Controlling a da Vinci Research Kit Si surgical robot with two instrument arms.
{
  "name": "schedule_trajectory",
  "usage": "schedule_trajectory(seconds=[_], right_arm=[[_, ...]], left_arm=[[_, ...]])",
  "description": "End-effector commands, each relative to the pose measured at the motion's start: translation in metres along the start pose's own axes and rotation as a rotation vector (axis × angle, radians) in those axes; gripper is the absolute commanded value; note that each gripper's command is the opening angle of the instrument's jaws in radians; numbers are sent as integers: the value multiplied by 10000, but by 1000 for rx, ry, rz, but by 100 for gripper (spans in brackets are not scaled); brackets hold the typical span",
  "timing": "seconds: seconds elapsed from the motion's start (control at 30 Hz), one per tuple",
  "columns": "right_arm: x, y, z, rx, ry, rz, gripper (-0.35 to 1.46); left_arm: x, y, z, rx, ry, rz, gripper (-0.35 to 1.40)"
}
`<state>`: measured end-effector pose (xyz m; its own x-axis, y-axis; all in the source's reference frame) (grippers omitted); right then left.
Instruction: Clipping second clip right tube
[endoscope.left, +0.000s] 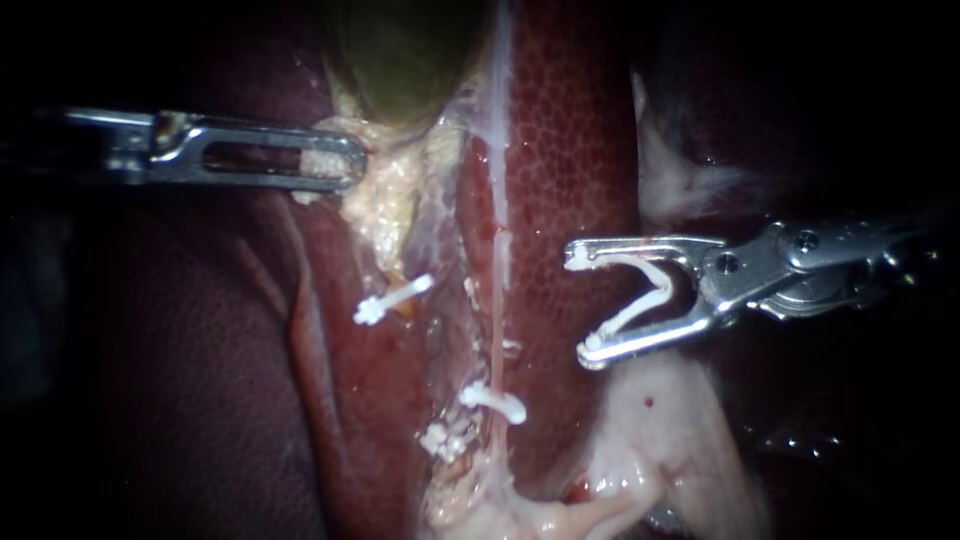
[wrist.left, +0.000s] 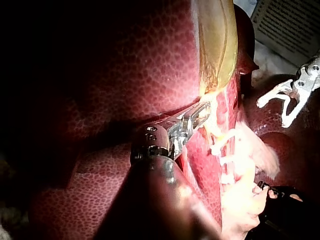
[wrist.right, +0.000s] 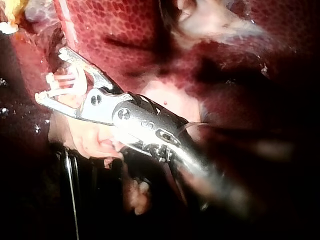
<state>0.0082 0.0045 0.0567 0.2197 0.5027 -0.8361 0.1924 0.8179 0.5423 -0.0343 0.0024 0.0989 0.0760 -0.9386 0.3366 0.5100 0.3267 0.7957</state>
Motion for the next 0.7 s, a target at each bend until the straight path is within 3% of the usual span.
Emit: schedule_trajectory(seconds=[0.03,0.3,0.43,0.57,0.7], right_arm=[[0,-1,0,-1,0,3,60],[-3,-1,4,-2,0,24,60],[-12,-1,10,-4,-1,42,60],[-32,2,21,-6,-12,67,60],[-66,10,36,-1,-39,97,60]], left_arm=[[-2,0,-4,-2,-5,4,-35],[-7,-1,-14,-6,-16,3,-35],[-6,-1,-13,-7,-16,4,-35],[-6,-1,-13,-7,-16,4,-35],[-5,-1,-13,-8,-17,4,-35]])
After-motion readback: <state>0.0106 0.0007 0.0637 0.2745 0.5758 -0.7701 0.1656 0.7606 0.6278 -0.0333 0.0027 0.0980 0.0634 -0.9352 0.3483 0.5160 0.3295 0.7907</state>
